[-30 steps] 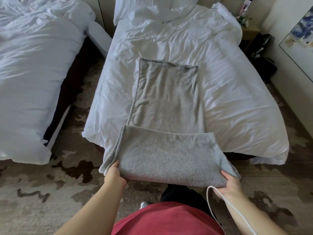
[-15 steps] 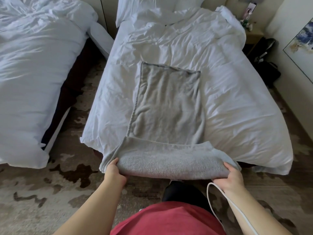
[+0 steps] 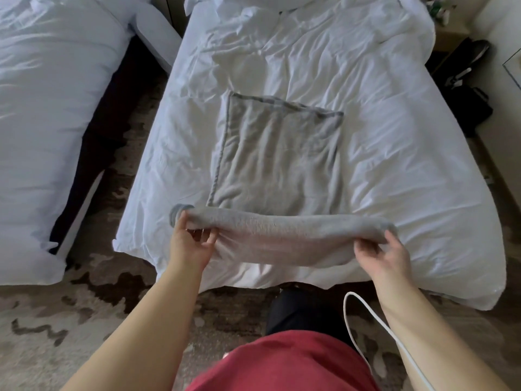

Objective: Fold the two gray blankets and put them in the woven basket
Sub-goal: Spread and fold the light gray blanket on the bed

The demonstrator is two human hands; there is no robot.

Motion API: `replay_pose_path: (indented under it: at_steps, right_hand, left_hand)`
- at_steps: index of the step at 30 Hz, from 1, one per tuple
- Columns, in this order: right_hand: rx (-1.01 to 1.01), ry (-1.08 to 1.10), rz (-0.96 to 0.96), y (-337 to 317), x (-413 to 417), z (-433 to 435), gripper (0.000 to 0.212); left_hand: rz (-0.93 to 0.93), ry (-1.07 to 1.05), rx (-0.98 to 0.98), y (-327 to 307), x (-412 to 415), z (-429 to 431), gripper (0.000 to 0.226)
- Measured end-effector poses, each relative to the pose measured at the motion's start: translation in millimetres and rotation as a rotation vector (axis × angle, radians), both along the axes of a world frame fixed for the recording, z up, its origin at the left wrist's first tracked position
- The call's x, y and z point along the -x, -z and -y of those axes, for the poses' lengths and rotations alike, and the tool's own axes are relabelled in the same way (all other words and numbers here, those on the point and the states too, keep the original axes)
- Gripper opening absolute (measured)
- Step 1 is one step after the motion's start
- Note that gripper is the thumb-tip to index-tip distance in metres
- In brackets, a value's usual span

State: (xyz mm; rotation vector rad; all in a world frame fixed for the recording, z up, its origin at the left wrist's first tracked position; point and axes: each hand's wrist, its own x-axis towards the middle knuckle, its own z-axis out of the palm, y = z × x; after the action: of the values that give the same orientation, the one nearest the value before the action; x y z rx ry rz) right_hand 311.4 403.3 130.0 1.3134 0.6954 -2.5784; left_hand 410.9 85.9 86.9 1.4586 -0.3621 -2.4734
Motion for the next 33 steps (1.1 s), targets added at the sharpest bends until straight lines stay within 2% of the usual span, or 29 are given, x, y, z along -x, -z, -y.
replay_pose_path:
  at_steps: [2, 4, 7, 12, 17, 19, 22, 26, 29, 33]
  right_hand:
    - [-0.141, -0.047, 0.059, 7, 34, 3, 0.062]
    - [-0.145, -0.134, 0.053, 21, 57, 7, 0.068]
    - [-0.108, -0.223, 0.118, 44, 79, 12, 0.06]
    - [-0.228, -0.385, 0.216, 67, 88, 21, 0.053]
    - [-0.35, -0.523, 0.328, 111, 69, 31, 0.045]
    - [-0.351, -0.558, 0.419, 133, 53, 34, 0.046]
    - [-0.327, -0.53, 0.541, 168, 32, 35, 0.052]
    - [-0.305, -0.349, 0.568, 208, 27, 32, 0.083]
    - [-0.206, -0.218, 0.503, 226, 34, 24, 0.069]
    - [-0.144, -0.215, 0.451, 216, 42, 21, 0.048]
  left_hand:
    - [-0.08, -0.035, 0.012, -1, 27, 7, 0.057]
    - [-0.011, -0.024, 0.024, 6, 48, 10, 0.056]
    - [0.148, 0.053, 0.029, 26, 66, 11, 0.054]
    - [0.309, 0.14, -0.002, 61, 73, 9, 0.052]
    - [0.497, 0.322, -0.031, 103, 57, 5, 0.039]
    - [0.573, 0.367, -0.058, 118, 46, 6, 0.042]
    - [0.621, 0.355, -0.129, 143, 32, 4, 0.046]
    - [0.458, 0.293, -0.167, 175, 35, -6, 0.058]
    - [0.407, 0.173, -0.173, 184, 44, -8, 0.056]
    - [0.477, 0.184, -0.175, 172, 54, -5, 0.053]
